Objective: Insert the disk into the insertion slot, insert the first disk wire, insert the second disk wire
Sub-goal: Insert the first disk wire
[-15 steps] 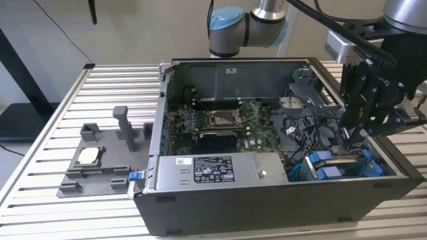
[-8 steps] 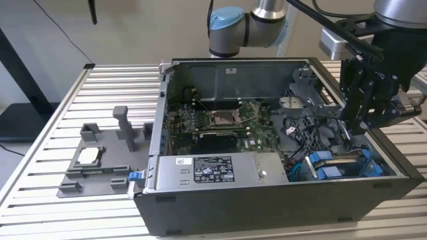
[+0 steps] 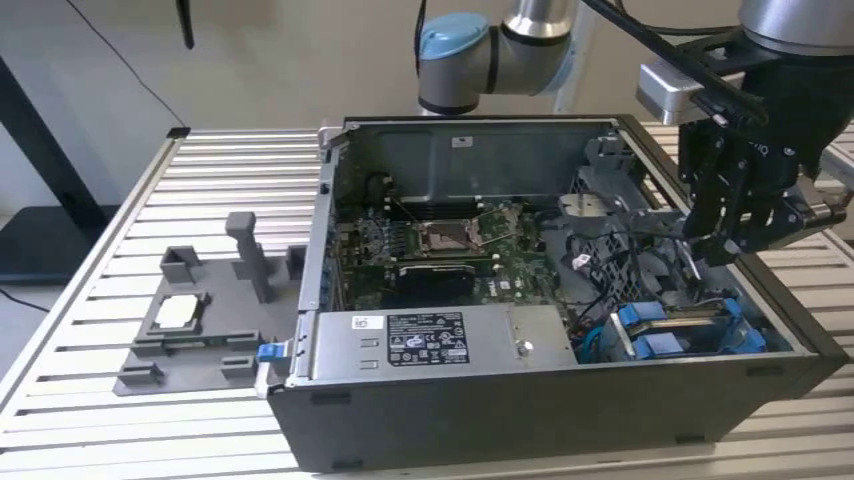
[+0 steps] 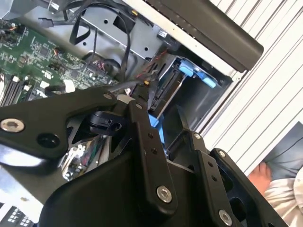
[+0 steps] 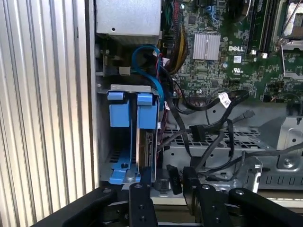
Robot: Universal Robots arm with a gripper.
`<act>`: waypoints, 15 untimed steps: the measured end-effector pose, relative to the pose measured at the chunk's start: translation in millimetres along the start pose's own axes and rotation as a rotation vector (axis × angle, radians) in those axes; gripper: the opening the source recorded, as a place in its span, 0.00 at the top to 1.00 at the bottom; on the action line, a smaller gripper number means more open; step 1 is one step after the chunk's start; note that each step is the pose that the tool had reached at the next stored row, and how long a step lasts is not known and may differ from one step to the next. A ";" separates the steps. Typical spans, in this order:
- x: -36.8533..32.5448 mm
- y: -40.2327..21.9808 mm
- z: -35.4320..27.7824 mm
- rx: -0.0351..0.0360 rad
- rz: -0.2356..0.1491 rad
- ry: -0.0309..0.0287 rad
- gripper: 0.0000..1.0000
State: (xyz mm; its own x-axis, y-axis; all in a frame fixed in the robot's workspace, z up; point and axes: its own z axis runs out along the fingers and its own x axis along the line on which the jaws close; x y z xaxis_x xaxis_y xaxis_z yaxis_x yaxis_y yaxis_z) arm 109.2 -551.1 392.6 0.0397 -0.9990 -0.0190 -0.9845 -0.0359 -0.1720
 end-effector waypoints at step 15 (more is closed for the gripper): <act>-2.2 1.0 6.5 0.0015 -0.051 0.0069 0.59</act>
State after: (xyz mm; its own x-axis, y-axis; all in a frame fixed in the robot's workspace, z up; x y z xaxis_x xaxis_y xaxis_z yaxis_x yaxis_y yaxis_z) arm 109.2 -548.8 386.0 0.0885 -0.9961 -0.0033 -0.9809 -0.0866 -0.1740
